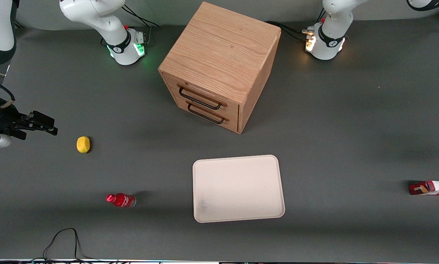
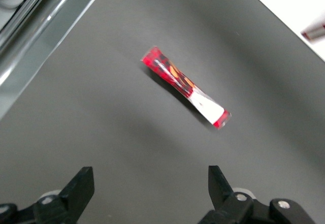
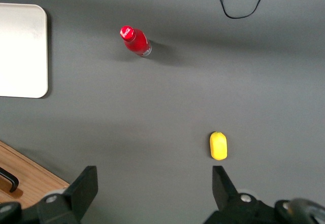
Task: Place red cookie box on tray
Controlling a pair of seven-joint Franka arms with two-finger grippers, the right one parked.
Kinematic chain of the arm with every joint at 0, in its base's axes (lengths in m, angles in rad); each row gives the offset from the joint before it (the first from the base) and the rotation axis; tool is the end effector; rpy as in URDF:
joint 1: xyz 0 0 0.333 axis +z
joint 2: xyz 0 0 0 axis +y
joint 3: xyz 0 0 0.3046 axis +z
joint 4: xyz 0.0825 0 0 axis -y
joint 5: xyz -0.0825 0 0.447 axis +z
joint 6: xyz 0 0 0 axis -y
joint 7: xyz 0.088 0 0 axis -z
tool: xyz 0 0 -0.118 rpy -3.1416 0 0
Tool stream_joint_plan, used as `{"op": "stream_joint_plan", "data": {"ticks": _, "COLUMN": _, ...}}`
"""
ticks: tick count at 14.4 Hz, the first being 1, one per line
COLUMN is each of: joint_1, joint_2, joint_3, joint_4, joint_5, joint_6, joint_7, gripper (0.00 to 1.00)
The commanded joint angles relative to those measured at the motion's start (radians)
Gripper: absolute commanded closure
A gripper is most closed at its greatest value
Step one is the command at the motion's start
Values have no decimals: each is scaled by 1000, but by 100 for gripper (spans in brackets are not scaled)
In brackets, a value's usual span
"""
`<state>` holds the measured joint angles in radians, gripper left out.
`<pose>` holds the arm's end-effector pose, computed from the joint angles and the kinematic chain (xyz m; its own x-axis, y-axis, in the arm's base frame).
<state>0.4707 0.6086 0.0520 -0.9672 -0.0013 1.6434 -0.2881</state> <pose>0.6863 0.3809 0.5046 0.6947 0.7156 0.0734 0.7179 -0.6961 -0.0079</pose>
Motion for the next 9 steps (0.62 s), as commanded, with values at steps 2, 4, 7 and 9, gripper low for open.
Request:
{"op": "stream_joint_plan", "data": {"ticks": 2, "joint_1": 5, "joint_2": 29, "joint_3": 6, "joint_4": 44, "joint_5": -3, "joint_6": -5, "joint_7": -305, "gripper": 0}}
{"op": "stream_joint_plan", "data": {"ticks": 4, "joint_1": 6, "joint_2": 39, "joint_3": 6, "joint_4": 44, "joint_5": -2, "joint_6": -2, "joint_7": -505, "gripper": 0}}
{"op": "stream_joint_plan", "data": {"ticks": 7, "joint_1": 8, "joint_2": 43, "joint_3": 14, "joint_4": 39, "joint_5": -2, "joint_6": -2, "joint_7": -677, "gripper": 0}}
{"op": "stream_joint_plan", "data": {"ticks": 9, "joint_1": 8, "joint_2": 66, "joint_3": 15, "joint_4": 38, "joint_5": 0, "joint_6": 24, "joint_7": -681, "gripper": 0}}
